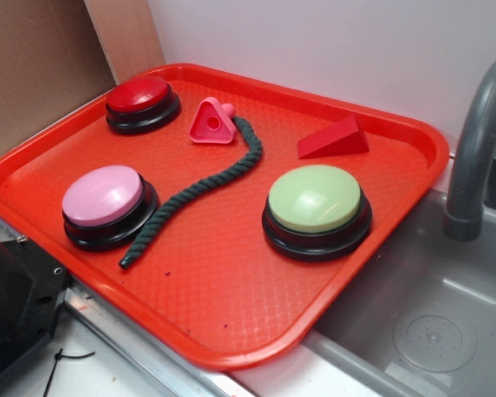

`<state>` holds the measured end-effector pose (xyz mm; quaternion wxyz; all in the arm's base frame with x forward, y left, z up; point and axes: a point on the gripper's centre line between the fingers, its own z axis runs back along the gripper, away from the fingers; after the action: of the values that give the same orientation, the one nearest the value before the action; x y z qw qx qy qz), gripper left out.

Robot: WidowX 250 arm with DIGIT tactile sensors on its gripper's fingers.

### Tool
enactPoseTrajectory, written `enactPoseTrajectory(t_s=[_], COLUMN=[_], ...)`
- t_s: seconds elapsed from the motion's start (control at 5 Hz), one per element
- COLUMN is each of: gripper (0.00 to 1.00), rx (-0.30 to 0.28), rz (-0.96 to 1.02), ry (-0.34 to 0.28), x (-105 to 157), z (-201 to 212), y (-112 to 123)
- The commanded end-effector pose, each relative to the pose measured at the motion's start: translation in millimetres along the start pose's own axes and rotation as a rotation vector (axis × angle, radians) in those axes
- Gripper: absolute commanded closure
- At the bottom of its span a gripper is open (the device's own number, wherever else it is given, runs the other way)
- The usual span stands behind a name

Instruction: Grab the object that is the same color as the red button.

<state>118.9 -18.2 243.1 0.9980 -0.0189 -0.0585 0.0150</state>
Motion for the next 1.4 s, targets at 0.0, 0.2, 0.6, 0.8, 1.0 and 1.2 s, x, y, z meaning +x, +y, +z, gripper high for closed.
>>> enactPoseTrajectory(t_s=[0.0,0.2,0.6,0.8,1.0,1.2], gripper=[0.00,0.00,0.00,0.00,0.00,0.00], rx=[0.000,0.030,0.171,0.175,0.200,0.164], rz=[0.000,-0.070,-0.150,-0.204,-0.217,-0.257], ry=[0.000,-0.029,-0.137,-0.232,-0.284,-0.323], x=[0.0,18.9,78.3,115.9,145.6,167.7], z=[0.0,-13.1,-52.1,-80.9,-106.0,-129.4], y=[0.0,-2.2,-6.0,-13.9,-30.7,-40.0])
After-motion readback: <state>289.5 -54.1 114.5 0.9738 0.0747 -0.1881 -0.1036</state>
